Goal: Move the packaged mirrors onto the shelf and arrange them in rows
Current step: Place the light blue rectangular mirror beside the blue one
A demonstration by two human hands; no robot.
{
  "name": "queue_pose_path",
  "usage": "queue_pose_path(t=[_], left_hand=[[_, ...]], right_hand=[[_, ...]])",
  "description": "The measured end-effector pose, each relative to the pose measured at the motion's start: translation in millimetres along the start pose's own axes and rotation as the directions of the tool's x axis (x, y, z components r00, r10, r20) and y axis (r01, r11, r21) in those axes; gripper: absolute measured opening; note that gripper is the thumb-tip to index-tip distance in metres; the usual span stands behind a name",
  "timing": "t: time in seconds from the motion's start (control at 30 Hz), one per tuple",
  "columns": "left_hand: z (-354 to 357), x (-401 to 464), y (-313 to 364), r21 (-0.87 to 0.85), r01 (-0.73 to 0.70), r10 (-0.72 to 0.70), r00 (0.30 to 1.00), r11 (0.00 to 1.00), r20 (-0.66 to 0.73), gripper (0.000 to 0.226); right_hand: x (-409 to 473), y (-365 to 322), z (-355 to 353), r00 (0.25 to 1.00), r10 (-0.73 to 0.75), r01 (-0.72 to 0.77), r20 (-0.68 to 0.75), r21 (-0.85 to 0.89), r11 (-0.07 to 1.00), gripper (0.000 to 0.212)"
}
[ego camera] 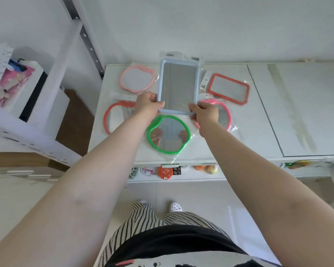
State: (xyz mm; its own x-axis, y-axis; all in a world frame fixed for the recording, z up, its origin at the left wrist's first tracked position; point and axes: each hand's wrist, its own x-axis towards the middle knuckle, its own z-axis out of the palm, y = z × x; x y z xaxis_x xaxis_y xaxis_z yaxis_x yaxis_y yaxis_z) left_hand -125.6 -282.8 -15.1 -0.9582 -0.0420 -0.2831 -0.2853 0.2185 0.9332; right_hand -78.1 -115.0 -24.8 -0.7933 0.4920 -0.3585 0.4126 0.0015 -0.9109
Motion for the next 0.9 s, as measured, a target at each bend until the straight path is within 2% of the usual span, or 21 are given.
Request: queue_pose_path(t=[0.13,0.27,0.43,0.57,0.67,0.9], left_hand=[[7,-32,-11,-0.028,0.017,-0.016,1.0,0.999,0.006,0.019],[17,-74,-20,-0.06,-0.001,0.005,0.998,0.998,0.061,0.016],[28,-133,-49,-0.119,0.005,0.009,0.993,0.993,0.118,0.023],[44,-179,-69,-0.058,0.009,0.002,0.983,0.998,0.183,0.017],[68,-209,-77,-0.001,-0.031,0.03,0.973,1.0,0.228,0.019],[161,-270,-71,0.039,-0.012,-0.002,0.946,0.999,0.324,0.015]], right_hand=[[-25,15,-23,0.999,0.029,-0.03,0.027,0.056,0.998,0.013],[-56,30,-48,0.999,0.037,-0.036,-0.009,0.104,0.994,0.021],[-113,60,-85,0.998,0.004,0.001,-0.069,0.078,0.997,0.005],[-159,93,-122,0.988,0.067,-0.063,-0.14,0.036,0.997,0.008],[-182,111,-157,0.975,0.097,-0.084,-0.2,0.073,0.994,0.007],[-200,143,-260,0.937,0.141,-0.104,-0.321,0.128,0.986,0.009]])
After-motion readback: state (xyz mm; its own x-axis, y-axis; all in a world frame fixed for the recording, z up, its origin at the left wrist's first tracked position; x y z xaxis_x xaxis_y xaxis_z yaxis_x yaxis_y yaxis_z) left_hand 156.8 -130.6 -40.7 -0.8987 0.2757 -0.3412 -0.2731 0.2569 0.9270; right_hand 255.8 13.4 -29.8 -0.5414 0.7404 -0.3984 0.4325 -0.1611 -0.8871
